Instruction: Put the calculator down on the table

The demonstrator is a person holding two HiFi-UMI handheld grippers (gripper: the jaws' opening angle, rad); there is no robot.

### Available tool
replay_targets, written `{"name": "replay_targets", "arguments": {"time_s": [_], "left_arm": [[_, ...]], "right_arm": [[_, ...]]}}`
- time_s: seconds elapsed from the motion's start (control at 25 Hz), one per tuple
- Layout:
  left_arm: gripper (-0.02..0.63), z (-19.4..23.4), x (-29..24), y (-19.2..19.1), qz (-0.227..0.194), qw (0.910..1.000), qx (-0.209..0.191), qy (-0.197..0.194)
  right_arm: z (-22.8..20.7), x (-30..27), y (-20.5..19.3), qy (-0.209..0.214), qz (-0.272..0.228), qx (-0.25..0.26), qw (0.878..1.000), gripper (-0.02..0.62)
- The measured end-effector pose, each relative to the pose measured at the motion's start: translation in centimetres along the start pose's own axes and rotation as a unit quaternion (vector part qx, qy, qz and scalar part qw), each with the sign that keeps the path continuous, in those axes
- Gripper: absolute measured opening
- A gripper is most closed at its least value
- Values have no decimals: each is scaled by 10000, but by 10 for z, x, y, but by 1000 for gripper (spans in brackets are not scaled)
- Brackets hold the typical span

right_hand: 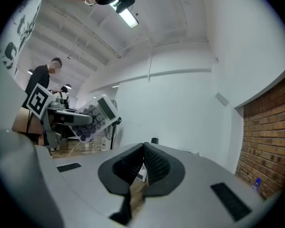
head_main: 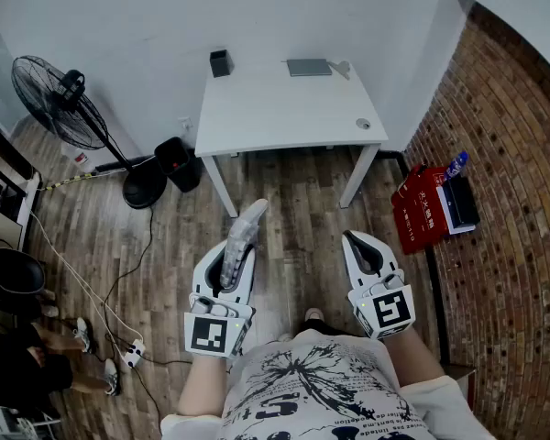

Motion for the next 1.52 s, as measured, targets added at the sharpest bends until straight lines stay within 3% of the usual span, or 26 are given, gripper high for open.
{"name": "replay_targets", "arguments": {"time_s": [0.52,0.76,0.88,1.16,1.52], "left_arm": [[143,16,0,-10,50,9998,141,-98],[143,34,-9,-22,93,9991,407,-44],[143,44,-23,-30,189,9992,361,41],[143,63,-94,-48,307,9987,266,310],[143,105,-247,-36,276,9960,137,836]], "right_arm": [[10,-6,-5,-112,11,-14,9999,14],[9,-26,-22,-139,136,-358,9992,15],[0,-45,-32,-76,209,-423,9989,15],[-55,-117,-58,75,322,-432,9985,15],[-170,-249,-49,554,287,-4,9981,15]]}}
Point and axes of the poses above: the fingertips, and each gripper's own axes: x backward along the fingers, z to its left, y out of its top, the point moved 2 cm from there along x, backward along the fingers, and after that the axes turned 1 degree about z, right-handed, at the moved point
